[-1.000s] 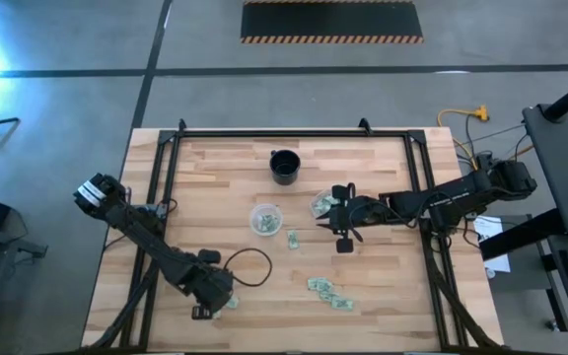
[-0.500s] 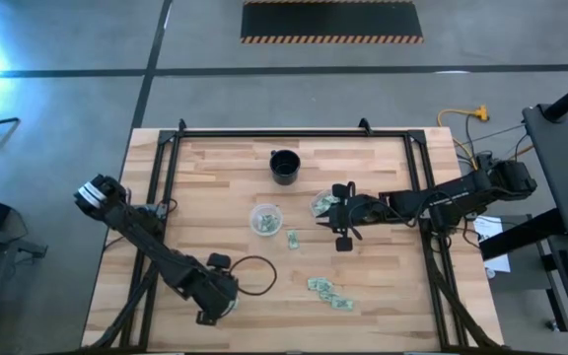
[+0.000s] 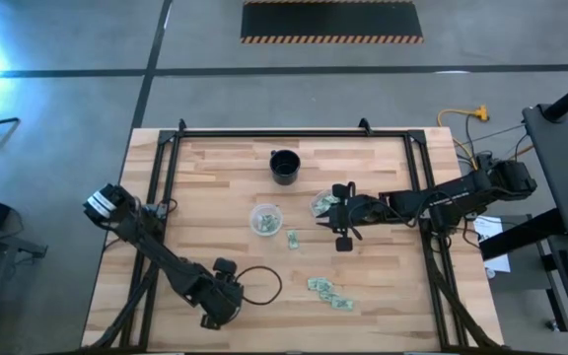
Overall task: Pick and place Stevia / Truvia into bins
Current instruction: Put the green stevia packet into the left transparent container
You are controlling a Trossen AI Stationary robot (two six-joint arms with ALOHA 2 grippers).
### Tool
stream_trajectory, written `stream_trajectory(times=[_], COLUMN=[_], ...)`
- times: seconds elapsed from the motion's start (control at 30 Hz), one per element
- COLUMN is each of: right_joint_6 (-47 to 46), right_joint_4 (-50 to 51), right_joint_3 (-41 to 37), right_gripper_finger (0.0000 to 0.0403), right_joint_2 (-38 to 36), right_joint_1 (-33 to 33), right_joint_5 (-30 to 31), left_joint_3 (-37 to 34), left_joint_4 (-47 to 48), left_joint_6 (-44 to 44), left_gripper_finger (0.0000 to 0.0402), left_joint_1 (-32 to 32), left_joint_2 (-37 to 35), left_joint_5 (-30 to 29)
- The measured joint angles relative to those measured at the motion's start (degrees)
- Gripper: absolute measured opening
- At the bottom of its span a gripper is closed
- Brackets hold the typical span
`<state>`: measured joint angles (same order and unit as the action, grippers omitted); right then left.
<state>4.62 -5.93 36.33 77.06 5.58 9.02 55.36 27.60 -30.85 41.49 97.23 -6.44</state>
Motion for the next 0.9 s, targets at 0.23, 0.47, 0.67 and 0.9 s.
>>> stream_trajectory(times=[0.23,0.47,0.67,0.9], right_joint_6=[-0.1,0.0,-0.1,-0.1], right_joint_4=[0.0,-0.3,-0.3,-0.3], right_joint_3=[0.0,0.0,0.0,0.0], right_gripper_finger=[0.0068,0.0068,0.0068,0.0068], right_joint_2=[0.0,0.0,0.0,0.0], right_joint_1=[0.0,0.0,0.0,0.0], right_joint_5=[0.0,0.0,0.0,0.0], left_joint_3=[2.4,6.2,6.0,5.2], left_joint_4=[2.5,8.1,8.3,7.7], left_joint_6=[0.3,0.2,-0.5,-1.5], left_gripper_finger=[0.0243,0.0242,0.0242,0.0242], left_joint_1=[1.3,2.0,2.0,2.0], left_joint_2=[3.5,6.2,6.5,6.4], left_joint_5=[-0.4,-1.7,-1.1,-0.3])
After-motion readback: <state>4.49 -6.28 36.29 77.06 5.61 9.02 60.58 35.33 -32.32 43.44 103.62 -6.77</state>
